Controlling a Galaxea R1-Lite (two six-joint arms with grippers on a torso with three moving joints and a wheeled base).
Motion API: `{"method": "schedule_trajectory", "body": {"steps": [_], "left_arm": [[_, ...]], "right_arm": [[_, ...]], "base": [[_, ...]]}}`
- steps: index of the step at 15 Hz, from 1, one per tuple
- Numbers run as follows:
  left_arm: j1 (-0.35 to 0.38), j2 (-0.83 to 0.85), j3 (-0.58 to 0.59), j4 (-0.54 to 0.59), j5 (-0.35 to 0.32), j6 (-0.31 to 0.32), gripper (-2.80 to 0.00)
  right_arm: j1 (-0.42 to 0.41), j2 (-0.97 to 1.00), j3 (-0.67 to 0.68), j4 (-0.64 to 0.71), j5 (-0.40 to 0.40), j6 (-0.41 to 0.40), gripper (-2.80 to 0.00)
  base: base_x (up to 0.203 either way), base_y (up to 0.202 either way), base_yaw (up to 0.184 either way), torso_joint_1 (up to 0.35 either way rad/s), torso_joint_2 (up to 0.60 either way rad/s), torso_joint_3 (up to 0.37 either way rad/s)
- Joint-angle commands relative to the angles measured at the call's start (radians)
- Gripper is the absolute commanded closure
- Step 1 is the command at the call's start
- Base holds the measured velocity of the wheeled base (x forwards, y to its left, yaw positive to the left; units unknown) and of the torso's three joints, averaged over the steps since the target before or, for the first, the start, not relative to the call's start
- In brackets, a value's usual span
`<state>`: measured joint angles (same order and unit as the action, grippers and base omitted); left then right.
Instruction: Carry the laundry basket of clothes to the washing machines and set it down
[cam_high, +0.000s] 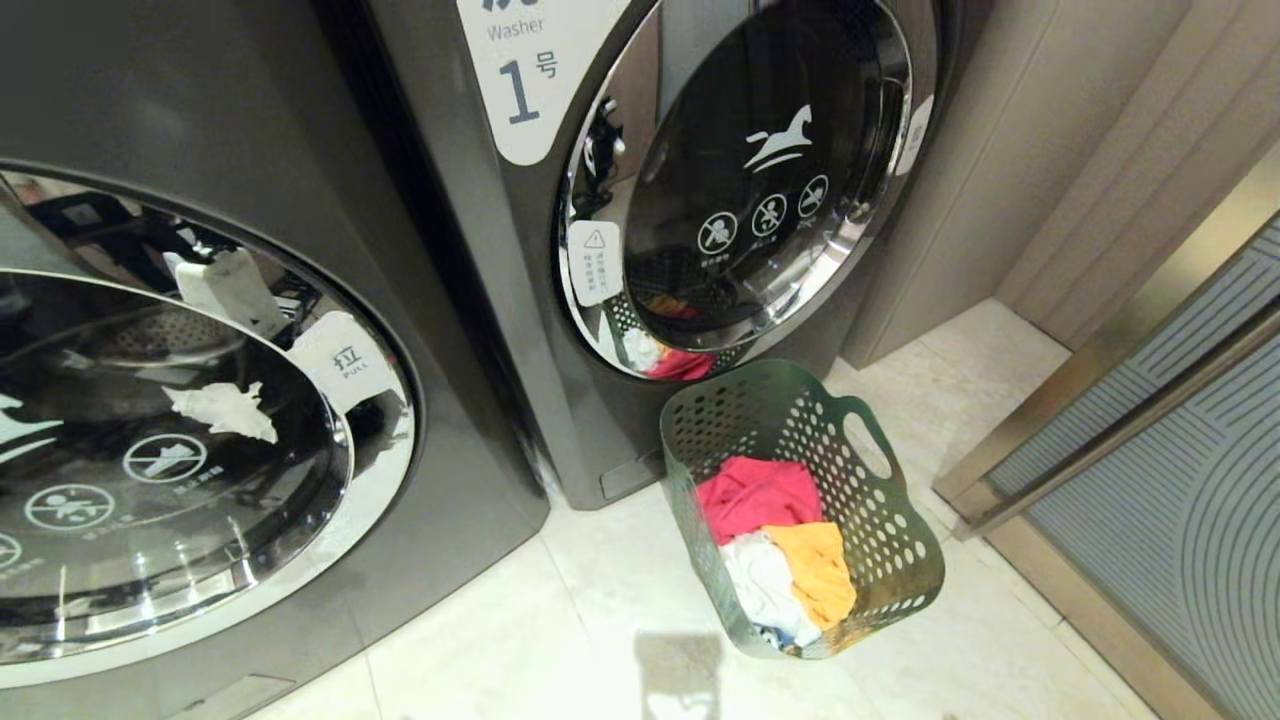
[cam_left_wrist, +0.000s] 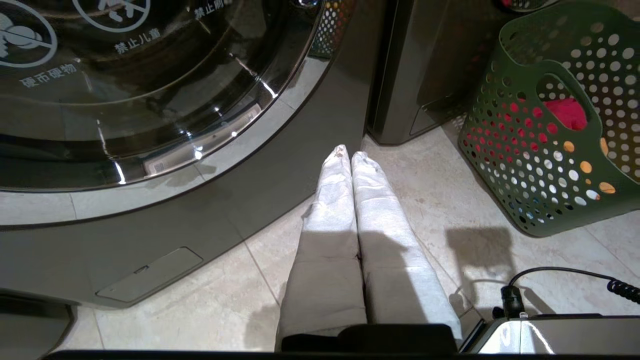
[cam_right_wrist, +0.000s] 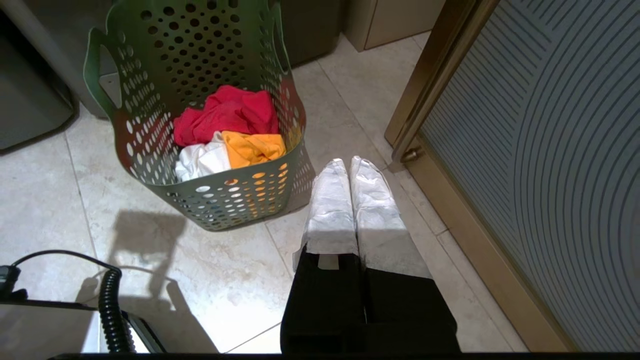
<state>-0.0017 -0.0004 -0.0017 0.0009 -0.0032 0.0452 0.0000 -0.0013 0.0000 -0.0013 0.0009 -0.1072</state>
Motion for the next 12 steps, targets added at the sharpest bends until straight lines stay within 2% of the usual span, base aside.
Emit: {"method": "schedule_trajectory", "body": {"steps": [1,12], "left_arm": [[0.000,-0.001,0.000,-0.001,0.000,-0.001,0.00],[0.000,-0.001,0.000,-0.001,0.000,-0.001,0.00]], "right_arm": [[0.000,0.001,0.000,0.000,0.001,-0.002,0.00],[0.000,0.001,0.000,0.000,0.002,-0.003,0.00]], "base": [[0.000,0.000,0.000,0.002,0.00,0.207],[0.000,0.000,0.000,0.002,0.00,0.201]]}}
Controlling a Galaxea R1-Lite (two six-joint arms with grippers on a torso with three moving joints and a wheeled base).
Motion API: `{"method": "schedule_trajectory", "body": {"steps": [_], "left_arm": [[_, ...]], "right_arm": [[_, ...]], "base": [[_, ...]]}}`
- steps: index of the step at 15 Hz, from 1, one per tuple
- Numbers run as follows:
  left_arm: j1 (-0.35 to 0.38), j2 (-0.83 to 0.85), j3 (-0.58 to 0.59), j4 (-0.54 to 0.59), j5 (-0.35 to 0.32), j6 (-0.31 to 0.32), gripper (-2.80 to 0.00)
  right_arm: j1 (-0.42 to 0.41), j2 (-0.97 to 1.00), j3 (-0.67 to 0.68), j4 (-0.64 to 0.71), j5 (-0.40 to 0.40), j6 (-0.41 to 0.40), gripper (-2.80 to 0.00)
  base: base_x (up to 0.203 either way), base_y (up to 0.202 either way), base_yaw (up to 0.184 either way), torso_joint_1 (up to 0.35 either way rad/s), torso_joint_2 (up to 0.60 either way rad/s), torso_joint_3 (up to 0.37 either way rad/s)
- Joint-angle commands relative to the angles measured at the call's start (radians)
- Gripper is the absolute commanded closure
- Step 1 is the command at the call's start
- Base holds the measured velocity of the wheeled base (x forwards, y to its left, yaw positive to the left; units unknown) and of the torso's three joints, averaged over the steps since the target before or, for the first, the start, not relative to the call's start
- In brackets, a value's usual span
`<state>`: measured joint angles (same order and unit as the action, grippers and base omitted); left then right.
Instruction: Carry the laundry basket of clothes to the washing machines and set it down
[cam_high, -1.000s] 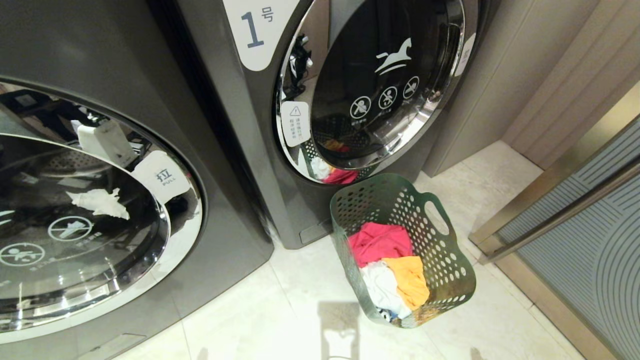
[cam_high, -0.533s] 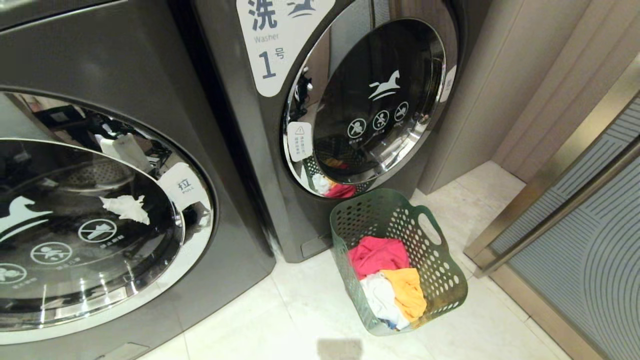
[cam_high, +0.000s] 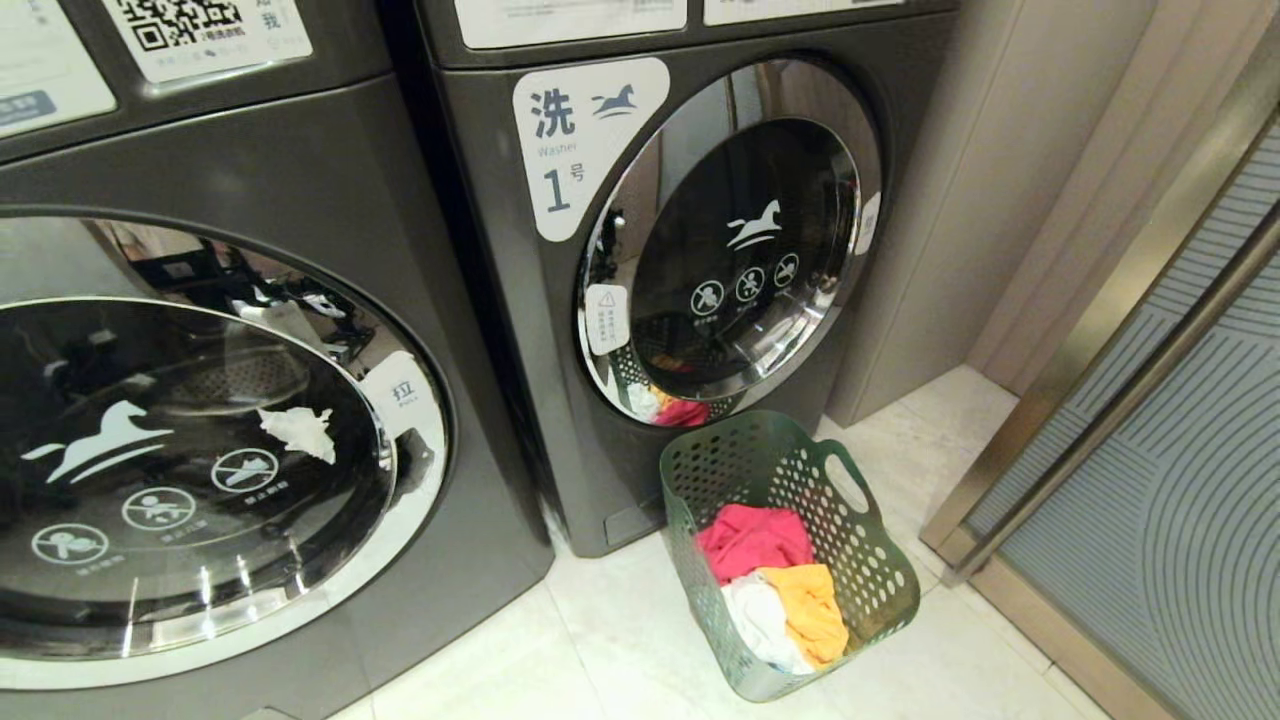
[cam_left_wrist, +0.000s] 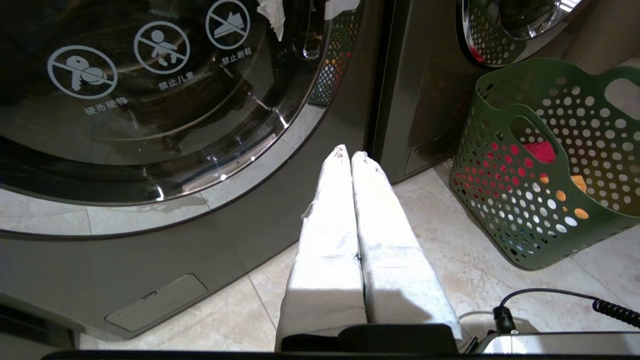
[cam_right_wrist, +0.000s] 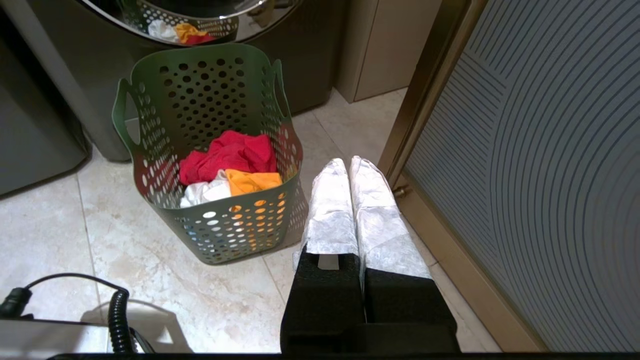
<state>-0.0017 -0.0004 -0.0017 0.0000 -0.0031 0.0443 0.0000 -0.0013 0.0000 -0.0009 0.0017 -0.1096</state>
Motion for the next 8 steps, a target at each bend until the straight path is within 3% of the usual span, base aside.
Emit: {"method": "schedule_trajectory", "body": {"steps": [1,8], "left_arm": [[-0.001,-0.001,0.000,0.000,0.000,0.000,0.00],[0.000,-0.001,0.000,0.000,0.002,-0.003,0.00]], "right_arm": [[0.000,0.001,0.000,-0.001,0.000,-0.001,0.00],[0.000,0.001,0.000,0.001,0.000,-0.001,0.00]], "base": [[0.000,0.000,0.000,0.002,0.01,0.193],[0.000,0.000,0.000,0.002,0.00,0.203]]}}
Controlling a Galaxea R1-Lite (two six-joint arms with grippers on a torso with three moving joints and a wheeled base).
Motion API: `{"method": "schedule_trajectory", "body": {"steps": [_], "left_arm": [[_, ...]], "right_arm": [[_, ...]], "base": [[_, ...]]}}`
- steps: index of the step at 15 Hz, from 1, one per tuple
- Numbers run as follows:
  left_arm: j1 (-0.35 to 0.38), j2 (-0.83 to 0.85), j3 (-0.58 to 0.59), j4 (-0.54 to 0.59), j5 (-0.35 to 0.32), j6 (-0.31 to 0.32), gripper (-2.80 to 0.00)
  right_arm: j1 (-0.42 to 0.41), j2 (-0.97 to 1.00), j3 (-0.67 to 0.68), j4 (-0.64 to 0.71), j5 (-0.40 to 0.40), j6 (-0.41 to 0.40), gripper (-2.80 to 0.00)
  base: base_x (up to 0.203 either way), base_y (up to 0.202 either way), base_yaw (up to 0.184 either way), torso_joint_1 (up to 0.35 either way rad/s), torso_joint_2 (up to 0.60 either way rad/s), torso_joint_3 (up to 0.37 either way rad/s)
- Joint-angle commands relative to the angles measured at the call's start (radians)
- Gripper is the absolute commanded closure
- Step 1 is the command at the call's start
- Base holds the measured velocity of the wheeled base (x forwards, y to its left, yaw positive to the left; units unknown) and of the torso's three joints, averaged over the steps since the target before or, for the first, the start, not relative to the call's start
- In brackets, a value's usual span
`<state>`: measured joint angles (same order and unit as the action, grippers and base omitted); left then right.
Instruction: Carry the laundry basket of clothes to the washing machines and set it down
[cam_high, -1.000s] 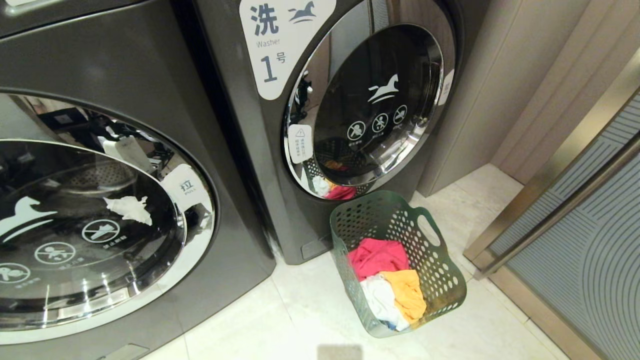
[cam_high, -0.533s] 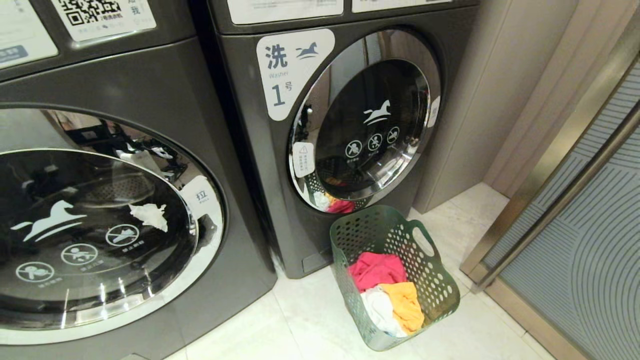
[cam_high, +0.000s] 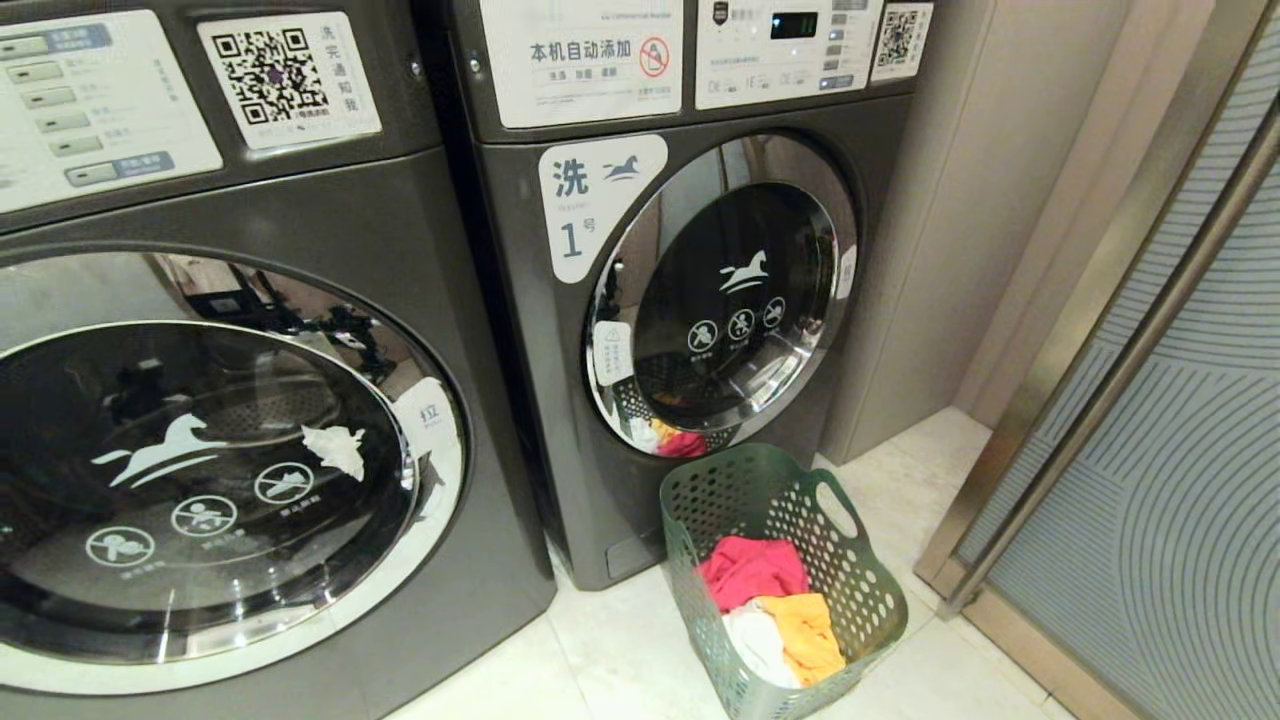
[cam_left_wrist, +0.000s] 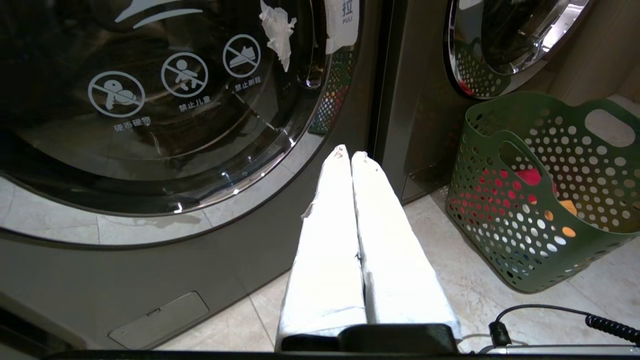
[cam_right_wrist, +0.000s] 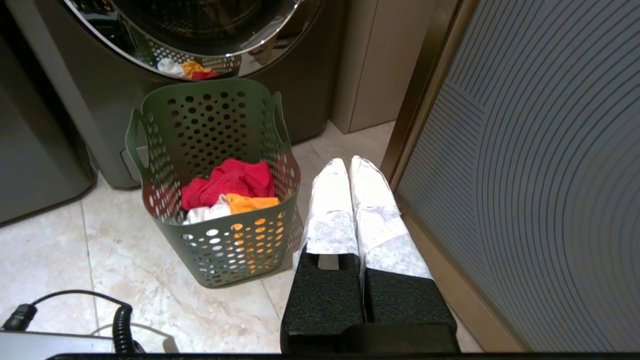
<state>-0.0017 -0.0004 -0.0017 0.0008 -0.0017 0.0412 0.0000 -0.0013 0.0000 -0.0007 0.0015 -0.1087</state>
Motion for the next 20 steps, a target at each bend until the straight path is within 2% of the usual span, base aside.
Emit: {"method": "schedule_trajectory", "body": {"steps": [1,8,18,20], "left_arm": [[0.000,-0.001,0.000,0.001,0.000,0.000,0.00],[0.000,-0.001,0.002,-0.002,0.000,0.000,0.00],[0.000,-0.001,0.002,-0.001,0.000,-0.001,0.00],[0.000,-0.001,0.002,-0.001,0.000,-0.001,0.00]], "right_arm": [[0.000,0.001,0.000,-0.001,0.000,0.000,0.00],[0.000,0.001,0.000,0.001,0.000,0.004,0.00],[0.000,0.001,0.000,-0.001,0.000,0.003,0.00],[0.000,0.001,0.000,-0.001,0.000,0.009,0.00]], "base": [[0.000,0.000,0.000,0.002,0.01,0.207],[0.000,0.000,0.000,0.003,0.00,0.199],[0.000,0.000,0.000,0.000,0.00,0.029],[0.002,-0.006,0.126,0.009,0.00,0.008]]}}
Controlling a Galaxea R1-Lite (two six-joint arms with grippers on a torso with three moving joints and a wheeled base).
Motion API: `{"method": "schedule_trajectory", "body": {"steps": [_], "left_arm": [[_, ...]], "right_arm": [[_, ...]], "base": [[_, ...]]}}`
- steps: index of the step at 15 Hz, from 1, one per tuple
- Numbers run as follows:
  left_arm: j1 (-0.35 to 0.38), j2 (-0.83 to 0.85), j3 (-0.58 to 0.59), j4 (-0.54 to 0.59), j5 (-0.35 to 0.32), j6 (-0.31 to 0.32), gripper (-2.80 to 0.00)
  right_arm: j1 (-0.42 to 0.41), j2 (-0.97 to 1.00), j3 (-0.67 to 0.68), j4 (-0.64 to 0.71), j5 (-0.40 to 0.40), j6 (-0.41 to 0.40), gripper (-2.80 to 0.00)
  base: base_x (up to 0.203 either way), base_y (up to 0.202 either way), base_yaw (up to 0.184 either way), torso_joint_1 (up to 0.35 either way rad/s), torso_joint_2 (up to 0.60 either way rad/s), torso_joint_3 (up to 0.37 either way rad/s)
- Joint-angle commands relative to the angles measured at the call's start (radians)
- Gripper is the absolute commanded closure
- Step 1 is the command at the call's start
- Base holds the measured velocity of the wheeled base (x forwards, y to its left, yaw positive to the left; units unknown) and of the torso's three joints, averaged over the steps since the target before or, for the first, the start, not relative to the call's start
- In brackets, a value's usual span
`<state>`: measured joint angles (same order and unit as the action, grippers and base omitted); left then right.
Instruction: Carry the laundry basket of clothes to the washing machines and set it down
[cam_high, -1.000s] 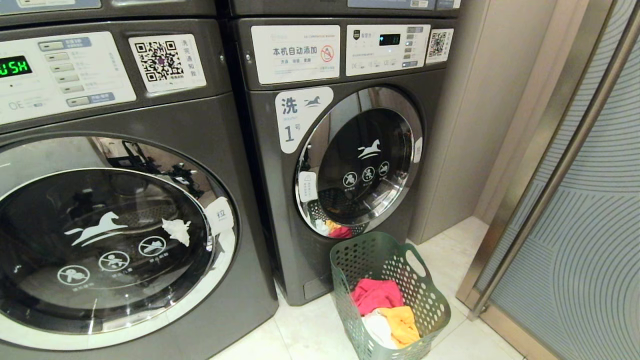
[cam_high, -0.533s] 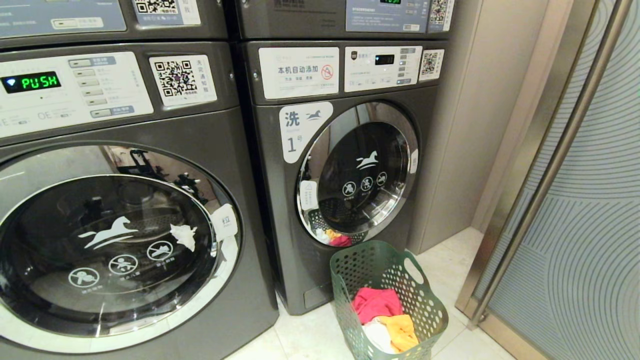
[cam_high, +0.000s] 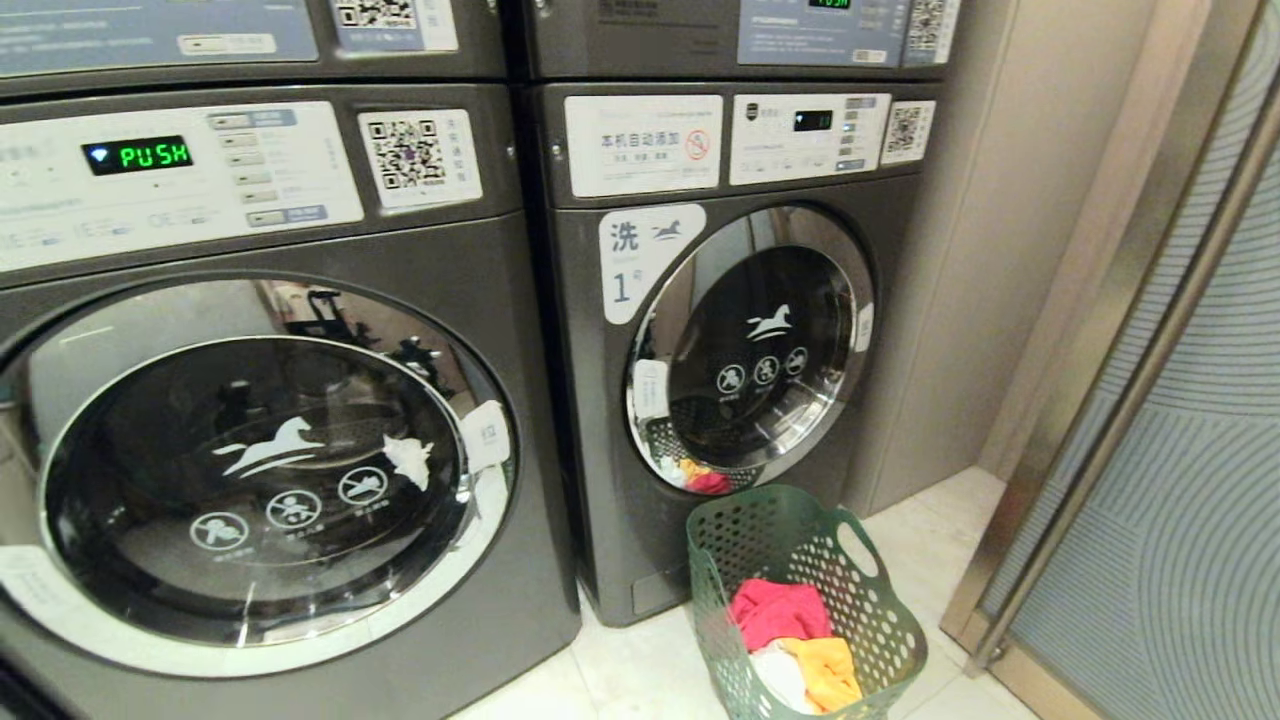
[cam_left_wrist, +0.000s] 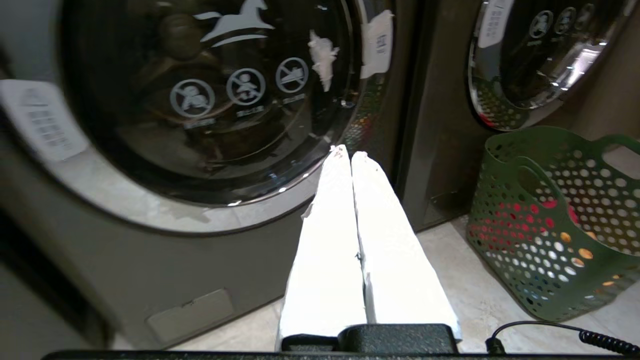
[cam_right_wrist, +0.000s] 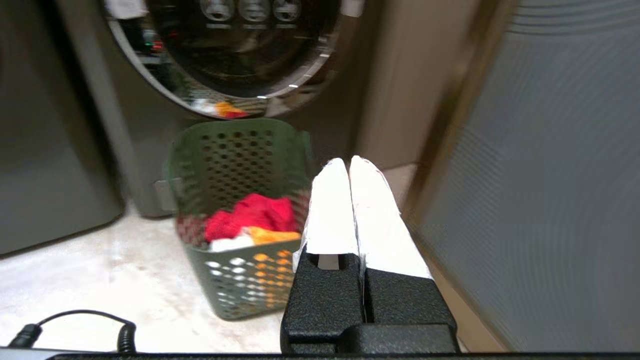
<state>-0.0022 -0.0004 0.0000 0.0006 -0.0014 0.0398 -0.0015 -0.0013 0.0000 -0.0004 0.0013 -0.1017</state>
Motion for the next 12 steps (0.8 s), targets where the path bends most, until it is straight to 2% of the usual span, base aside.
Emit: {"method": "schedule_trajectory", "body": {"steps": [1,12], "left_arm": [[-0.001,-0.001,0.000,-0.001,0.000,0.000,0.00],[0.001,-0.001,0.000,-0.001,0.000,-0.008,0.00]], "right_arm": [[0.002,0.001,0.000,-0.001,0.000,0.002,0.00],[0.002,0.001,0.000,-0.001,0.000,-0.005,0.00]], "base": [[0.004,-0.004,0.167,-0.001,0.00,0.002],[0.001,-0.007,0.168,0.003,0.00,0.004]]}}
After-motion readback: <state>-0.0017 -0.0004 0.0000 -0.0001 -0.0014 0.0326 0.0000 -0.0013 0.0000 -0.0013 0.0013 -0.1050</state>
